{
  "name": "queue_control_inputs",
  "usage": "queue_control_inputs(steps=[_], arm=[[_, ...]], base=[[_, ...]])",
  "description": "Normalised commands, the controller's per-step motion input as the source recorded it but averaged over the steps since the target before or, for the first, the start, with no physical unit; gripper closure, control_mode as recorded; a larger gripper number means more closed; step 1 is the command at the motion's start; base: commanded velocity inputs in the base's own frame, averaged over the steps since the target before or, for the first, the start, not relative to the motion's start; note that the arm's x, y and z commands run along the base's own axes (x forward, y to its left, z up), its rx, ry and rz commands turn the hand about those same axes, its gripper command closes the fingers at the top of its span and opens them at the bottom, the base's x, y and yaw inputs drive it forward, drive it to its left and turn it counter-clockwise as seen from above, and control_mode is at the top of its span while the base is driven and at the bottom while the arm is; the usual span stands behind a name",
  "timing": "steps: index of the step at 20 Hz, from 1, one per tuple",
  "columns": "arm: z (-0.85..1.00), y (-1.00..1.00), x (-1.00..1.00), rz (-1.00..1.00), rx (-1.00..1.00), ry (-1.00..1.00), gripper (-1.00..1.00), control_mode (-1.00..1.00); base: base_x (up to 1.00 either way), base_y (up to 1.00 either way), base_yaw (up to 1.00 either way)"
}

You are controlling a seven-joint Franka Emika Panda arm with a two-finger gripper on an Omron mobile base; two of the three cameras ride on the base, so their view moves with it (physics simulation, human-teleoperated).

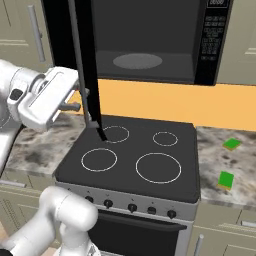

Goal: Place the sponge inside the microwave to prepare for sanitizing.

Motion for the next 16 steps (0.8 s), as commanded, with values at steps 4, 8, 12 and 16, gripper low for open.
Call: queue_control_inputs(steps=[4, 8, 12, 16], arm=[[0.00, 0.53, -0.78, -0.07, -0.09, 0.08, 1.00, -1.00], [-0.11, 0.69, -0.73, -0.03, -0.13, 0.08, 1.00, -1.00], [-0.12, 0.66, -0.55, -0.03, -0.06, 0.05, 1.00, -1.00], [-0.08, 0.60, -0.37, -0.03, -0.01, 0.10, 1.00, -1.00]], base=[[0.00, 0.00, 0.00], [0.00, 0.00, 0.00], [0.00, 0.00, 0.00], [0.00, 0.00, 0.00]])
